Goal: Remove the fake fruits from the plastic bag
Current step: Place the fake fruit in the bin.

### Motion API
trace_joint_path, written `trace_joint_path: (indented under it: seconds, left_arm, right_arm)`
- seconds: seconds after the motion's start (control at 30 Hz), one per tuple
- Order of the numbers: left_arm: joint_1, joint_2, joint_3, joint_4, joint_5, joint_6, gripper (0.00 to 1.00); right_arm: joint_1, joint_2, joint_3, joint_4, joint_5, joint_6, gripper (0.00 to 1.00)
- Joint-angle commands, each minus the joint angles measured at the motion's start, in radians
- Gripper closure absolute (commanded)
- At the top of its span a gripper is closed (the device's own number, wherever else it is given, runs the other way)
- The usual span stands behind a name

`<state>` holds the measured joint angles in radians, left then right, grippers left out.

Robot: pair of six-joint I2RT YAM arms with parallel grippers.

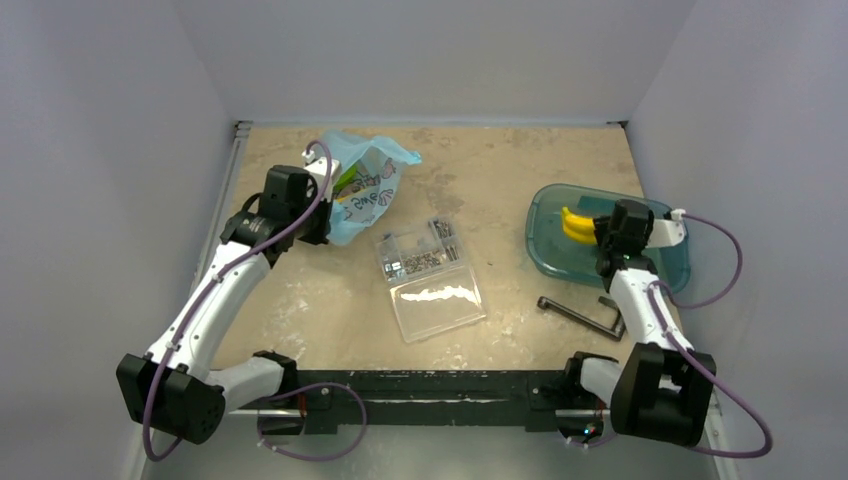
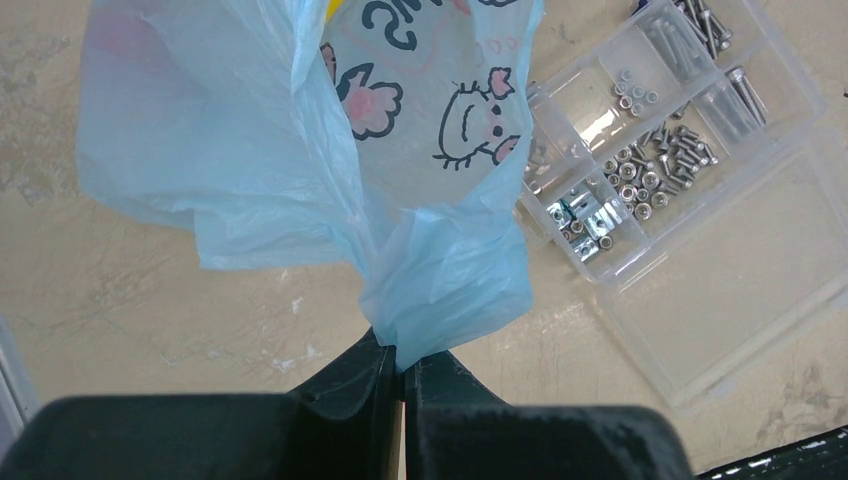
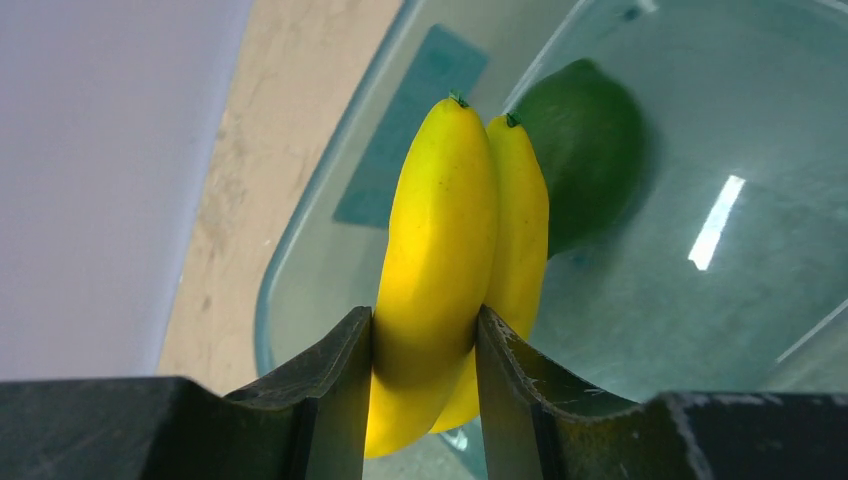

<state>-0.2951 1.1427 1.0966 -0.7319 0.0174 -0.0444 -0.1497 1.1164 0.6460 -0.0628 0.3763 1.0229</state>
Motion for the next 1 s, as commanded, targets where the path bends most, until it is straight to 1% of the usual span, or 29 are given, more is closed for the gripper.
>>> trace_joint_path:
  seconds: [0.0, 0.07, 0.17, 0.37, 0.47, 0.53, 0.6, 0.63, 0.8, 0.83, 0.9, 0.97]
  left_arm:
    - [0.003, -0.004, 0.04, 0.014, -0.004, -0.019, 1.0]
    - [0.002, -0.002, 0.042, 0.01, -0.004, -0.019, 1.0]
    - [0.002, 0.004, 0.042, 0.009, -0.005, -0.02, 1.0]
    - [0.002, -0.006, 0.034, 0.014, -0.012, -0.02, 1.0]
    - [0.002, -0.002, 0.036, 0.008, -0.01, -0.022, 1.0]
    - [0.002, 0.003, 0.032, 0.013, -0.014, -0.022, 1.0]
    - [0.002, 0.006, 0.045, -0.001, -0.013, -0.02, 1.0]
    - [0.002, 0.006, 0.049, -0.005, -0.011, -0.021, 1.0]
    - [0.002, 0.0, 0.04, 0.009, -0.014, -0.022, 1.0]
    - [0.002, 0.002, 0.041, 0.005, -0.014, -0.021, 1.0]
    - [0.002, 0.004, 0.036, 0.009, -0.014, -0.021, 1.0]
    - [0.002, 0.007, 0.043, 0.002, -0.014, -0.02, 1.0]
  right_arm:
    - [-0.106, -0.001, -0.021, -0.041, -0.034, -0.018, 0.98]
    - [-0.145, 0.017, -0.015, -0.054, -0.041, -0.042, 0.96]
    - [-0.171, 0.052, -0.022, -0.051, -0.023, -0.053, 0.9]
    - [-0.229, 0.125, -0.086, 0.003, -0.043, -0.008, 0.8]
    - [-0.24, 0.151, -0.098, 0.012, -0.048, -0.004, 0.77]
    - [-0.24, 0.15, -0.109, 0.015, -0.041, -0.005, 0.71]
    - [-0.24, 0.136, -0.128, 0.031, -0.037, -0.006, 0.62]
    - [-0.241, 0.128, -0.13, 0.036, -0.041, -0.015, 0.56]
    - [-0.24, 0.035, -0.138, 0.017, -0.044, -0.052, 0.17]
    - [-0.24, 0.014, -0.135, 0.016, -0.043, -0.064, 0.12]
    - [-0.24, -0.019, -0.119, -0.006, -0.05, -0.085, 0.07]
    - [-0.237, -0.052, -0.112, 0.008, -0.077, -0.125, 0.01]
